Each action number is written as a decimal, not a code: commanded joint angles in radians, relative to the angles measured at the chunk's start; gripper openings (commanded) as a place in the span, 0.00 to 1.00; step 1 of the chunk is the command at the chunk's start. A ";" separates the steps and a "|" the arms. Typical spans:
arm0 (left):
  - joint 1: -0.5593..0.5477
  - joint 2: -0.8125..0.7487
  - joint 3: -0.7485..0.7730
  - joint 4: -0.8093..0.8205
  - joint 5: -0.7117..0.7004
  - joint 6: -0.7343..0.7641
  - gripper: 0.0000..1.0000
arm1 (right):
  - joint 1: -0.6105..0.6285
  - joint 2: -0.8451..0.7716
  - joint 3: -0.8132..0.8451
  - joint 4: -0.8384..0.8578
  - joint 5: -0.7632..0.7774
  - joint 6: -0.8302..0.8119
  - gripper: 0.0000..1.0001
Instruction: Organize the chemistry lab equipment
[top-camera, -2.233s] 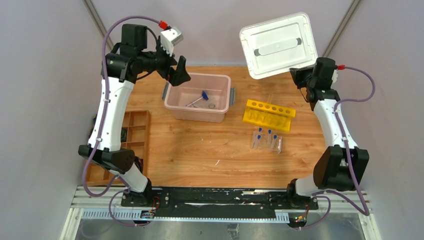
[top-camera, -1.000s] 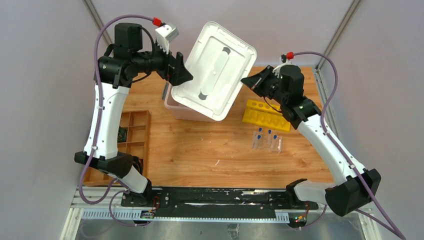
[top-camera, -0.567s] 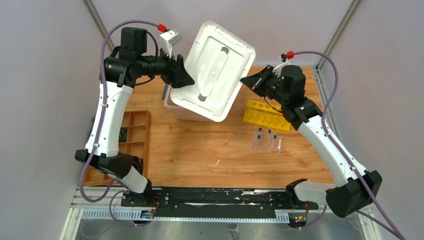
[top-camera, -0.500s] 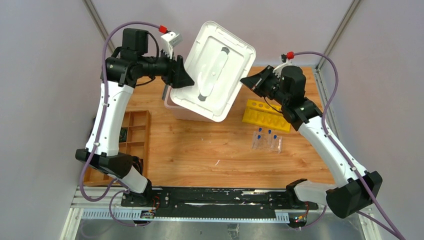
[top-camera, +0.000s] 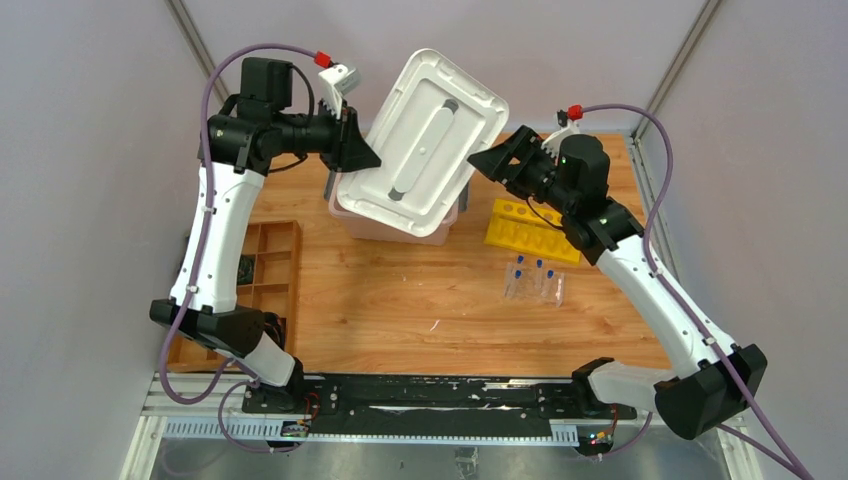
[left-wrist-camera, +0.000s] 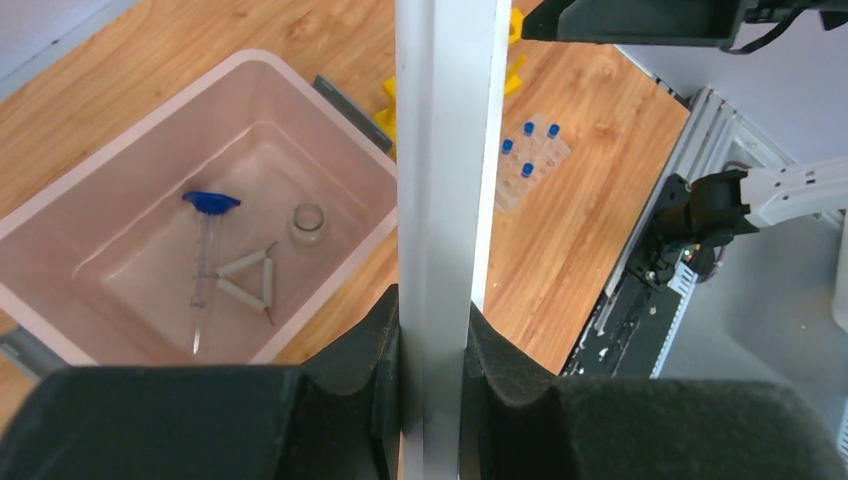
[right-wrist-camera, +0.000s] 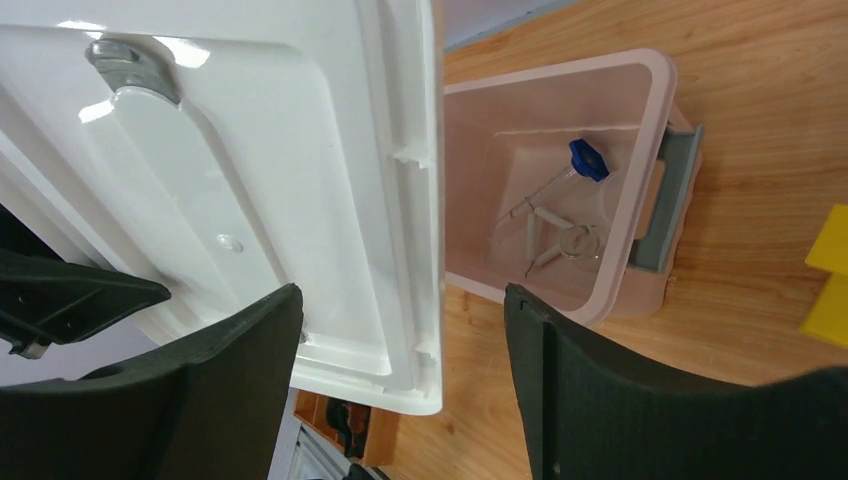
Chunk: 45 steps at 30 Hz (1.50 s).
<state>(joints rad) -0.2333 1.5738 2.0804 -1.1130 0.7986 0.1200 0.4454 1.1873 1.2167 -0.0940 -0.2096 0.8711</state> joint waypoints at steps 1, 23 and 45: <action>0.025 -0.048 -0.014 0.010 -0.020 0.078 0.00 | 0.015 -0.034 0.042 -0.078 0.036 -0.030 0.83; -0.232 -0.326 -0.202 0.211 -0.692 0.875 0.00 | 0.011 -0.092 0.184 -0.058 0.077 0.301 0.92; -0.324 -0.727 -0.998 1.166 -0.812 1.537 0.00 | 0.015 -0.044 0.079 0.074 -0.049 0.425 0.90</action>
<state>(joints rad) -0.5488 0.8776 1.0985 -0.2161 -0.0273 1.5593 0.4473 1.1347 1.3094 -0.0593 -0.2153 1.2949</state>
